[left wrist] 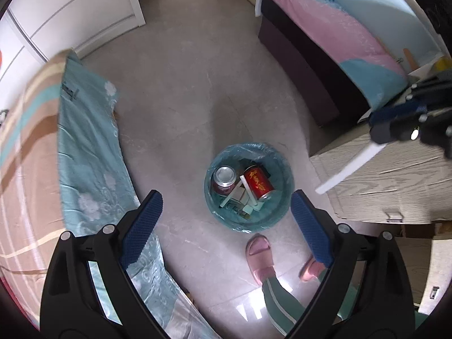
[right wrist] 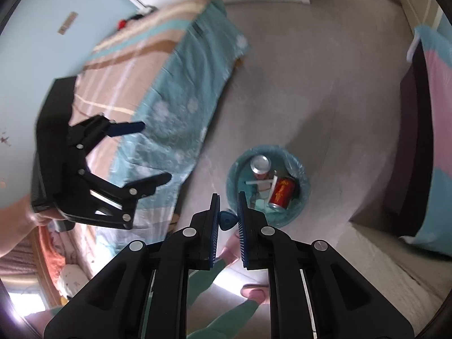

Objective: Collect trash

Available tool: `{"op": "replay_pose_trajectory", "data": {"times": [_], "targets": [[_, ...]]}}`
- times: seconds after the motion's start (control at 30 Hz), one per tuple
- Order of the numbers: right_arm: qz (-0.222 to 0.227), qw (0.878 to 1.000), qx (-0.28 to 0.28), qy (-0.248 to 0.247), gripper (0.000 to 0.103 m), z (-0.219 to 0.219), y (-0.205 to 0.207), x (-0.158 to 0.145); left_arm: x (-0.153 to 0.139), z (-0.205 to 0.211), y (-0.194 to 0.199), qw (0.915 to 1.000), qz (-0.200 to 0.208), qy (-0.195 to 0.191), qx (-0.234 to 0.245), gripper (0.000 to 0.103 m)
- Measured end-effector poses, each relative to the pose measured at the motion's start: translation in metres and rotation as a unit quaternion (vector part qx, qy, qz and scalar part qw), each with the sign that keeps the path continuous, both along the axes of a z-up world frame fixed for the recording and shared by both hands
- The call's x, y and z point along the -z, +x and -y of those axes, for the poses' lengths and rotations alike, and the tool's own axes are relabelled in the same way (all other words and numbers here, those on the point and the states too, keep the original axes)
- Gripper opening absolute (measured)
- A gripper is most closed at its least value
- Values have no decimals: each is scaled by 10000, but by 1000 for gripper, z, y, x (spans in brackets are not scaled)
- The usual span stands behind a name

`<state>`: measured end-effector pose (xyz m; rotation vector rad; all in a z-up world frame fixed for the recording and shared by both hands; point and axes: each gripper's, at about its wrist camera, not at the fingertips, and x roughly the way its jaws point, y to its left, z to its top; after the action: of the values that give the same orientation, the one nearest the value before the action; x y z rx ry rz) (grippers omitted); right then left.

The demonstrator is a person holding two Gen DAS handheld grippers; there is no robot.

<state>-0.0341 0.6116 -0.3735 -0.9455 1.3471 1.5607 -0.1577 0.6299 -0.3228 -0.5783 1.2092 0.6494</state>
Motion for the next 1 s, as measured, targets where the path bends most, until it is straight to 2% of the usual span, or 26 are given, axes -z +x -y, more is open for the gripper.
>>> {"op": "replay_pose_trajectory", "data": {"times": [0.17,0.2,0.23,0.27,0.3,0.43,0.57,0.7,0.9,1.0], "targets": [[-52,9989,-8,-472,17,-15,-6,76,61,-9,4,9996,-206,-198,46,90],[-34,9987,13,-518,22,-16,-5,84,68,-8,4,9994,-225,-238,53,90],[-2,9986,74,-529,44,-19,-5,92,75,-9,4,9993,-236,-269,58,90],[11,9986,87,-518,54,-20,-5,96,81,-10,5,9992,-239,-308,68,90],[29,9988,92,-485,59,-21,-5,99,85,-9,5,9991,-243,-333,76,90],[-23,9985,149,-520,59,-22,-4,106,88,-7,7,9989,-269,-383,87,90],[-63,9984,247,-503,59,-17,1,100,84,-8,7,9991,-205,-353,84,90],[-83,9987,290,-421,59,-10,7,82,71,-7,8,9993,-190,-280,169,90],[-116,9991,308,-267,59,1,11,40,46,0,7,9991,-193,-282,246,90],[-114,9994,299,-106,64,9,9,13,32,7,4,9989,-252,-241,308,90]]}}
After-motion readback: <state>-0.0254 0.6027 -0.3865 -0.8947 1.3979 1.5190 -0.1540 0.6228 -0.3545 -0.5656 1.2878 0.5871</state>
